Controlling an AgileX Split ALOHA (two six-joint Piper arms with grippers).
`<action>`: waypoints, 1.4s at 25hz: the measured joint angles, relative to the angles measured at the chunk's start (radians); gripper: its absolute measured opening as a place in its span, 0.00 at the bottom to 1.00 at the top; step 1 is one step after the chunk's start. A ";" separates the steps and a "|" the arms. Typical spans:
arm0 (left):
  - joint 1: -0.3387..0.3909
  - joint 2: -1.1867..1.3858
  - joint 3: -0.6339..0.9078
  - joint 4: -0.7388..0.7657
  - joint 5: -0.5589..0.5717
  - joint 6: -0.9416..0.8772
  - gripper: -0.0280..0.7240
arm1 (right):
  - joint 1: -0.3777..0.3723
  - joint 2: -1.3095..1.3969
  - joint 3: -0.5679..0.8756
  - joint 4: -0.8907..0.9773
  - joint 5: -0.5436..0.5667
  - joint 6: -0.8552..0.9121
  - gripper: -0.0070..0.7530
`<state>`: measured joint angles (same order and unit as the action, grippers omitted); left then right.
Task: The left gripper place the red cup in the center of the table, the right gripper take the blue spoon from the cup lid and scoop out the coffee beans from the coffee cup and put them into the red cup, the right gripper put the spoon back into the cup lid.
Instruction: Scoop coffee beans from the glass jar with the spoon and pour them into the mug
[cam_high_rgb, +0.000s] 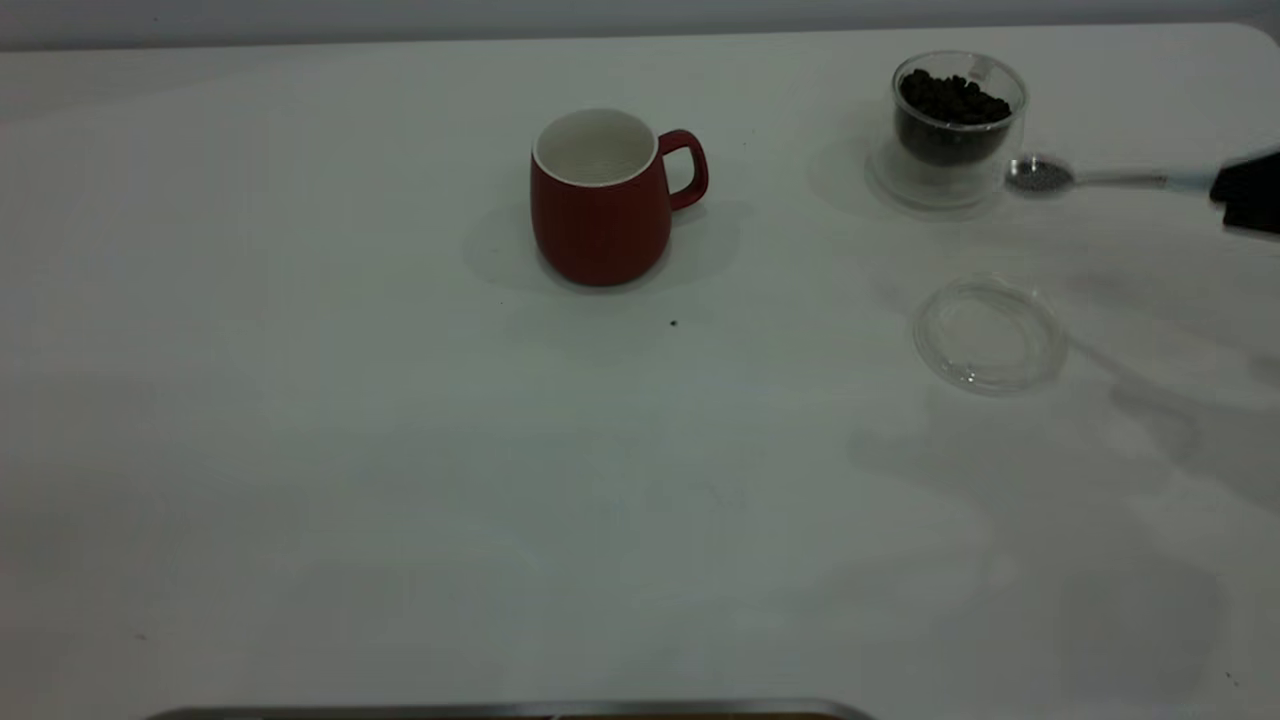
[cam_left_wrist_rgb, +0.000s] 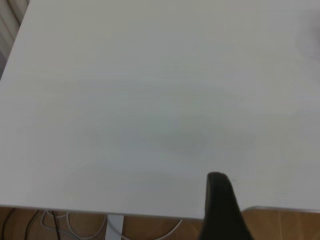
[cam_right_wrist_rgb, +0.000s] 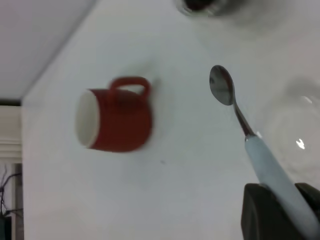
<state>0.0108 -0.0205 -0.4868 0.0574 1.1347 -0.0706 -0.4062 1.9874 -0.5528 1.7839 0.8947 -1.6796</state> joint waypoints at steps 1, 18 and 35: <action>0.000 0.000 0.000 0.000 0.000 0.000 0.74 | 0.006 -0.010 -0.011 -0.001 0.004 0.001 0.16; 0.000 0.000 0.000 0.000 0.000 0.000 0.74 | 0.258 -0.015 -0.325 -0.012 -0.370 0.120 0.16; 0.000 0.000 0.000 0.000 0.000 0.000 0.74 | 0.287 0.143 -0.454 -0.011 -0.440 0.163 0.16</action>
<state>0.0108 -0.0205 -0.4868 0.0574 1.1347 -0.0706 -0.1192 2.1306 -1.0069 1.7730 0.4544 -1.5167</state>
